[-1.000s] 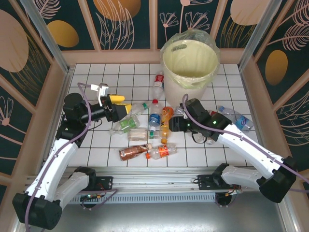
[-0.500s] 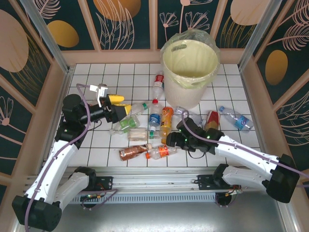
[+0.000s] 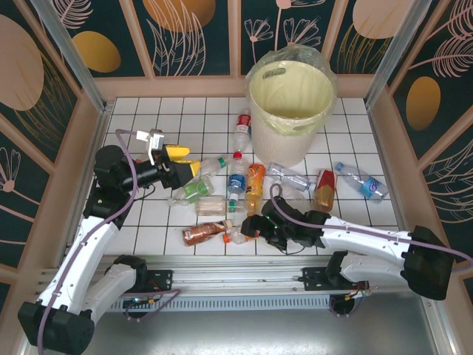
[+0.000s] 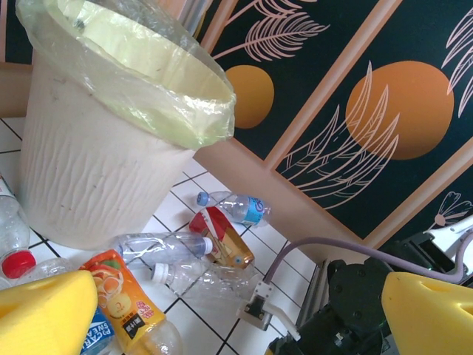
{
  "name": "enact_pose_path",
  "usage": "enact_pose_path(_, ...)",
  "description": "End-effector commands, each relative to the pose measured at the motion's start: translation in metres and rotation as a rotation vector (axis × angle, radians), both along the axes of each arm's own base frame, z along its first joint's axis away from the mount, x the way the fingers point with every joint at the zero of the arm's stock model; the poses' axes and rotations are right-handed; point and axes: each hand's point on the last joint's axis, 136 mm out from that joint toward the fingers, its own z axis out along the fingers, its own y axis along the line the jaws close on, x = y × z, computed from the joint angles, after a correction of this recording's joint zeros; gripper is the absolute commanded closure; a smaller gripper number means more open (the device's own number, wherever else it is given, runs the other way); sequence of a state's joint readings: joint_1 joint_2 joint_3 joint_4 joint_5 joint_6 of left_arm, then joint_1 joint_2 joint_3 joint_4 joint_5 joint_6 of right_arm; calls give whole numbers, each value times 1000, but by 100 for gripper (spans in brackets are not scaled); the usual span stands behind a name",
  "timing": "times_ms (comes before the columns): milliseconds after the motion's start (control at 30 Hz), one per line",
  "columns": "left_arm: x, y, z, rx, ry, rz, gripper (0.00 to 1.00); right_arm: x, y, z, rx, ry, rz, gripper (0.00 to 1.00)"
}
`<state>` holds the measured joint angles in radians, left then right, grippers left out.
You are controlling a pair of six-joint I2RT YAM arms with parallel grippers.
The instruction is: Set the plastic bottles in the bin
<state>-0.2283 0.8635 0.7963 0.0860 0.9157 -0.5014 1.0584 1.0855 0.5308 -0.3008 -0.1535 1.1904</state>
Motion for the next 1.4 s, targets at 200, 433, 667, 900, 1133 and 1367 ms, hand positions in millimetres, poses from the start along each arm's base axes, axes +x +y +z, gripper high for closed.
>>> enact_pose_path(200,-4,-1,6,-13,-34,-9,1,10,10,-5,51,12,-94,9)
enact_pose_path(433,-5,-1,7,-15,-39,-9,1,28,4,-17,26,-19,-200,18)
enact_pose_path(667,-6,-1,8,-17,-42,-10,1,43,-8,-27,-22,-53,-281,26)
enact_pose_path(900,-5,-1,7,-16,-38,-14,1,54,-8,-34,-51,-78,-314,30)
enact_pose_path(1133,-5,-1,6,-16,-36,-15,1,62,-18,-41,-117,-112,-346,27)
enact_pose_path(1367,-5,-1,6,-16,-35,-16,1,65,-25,-46,-159,-125,-365,23)
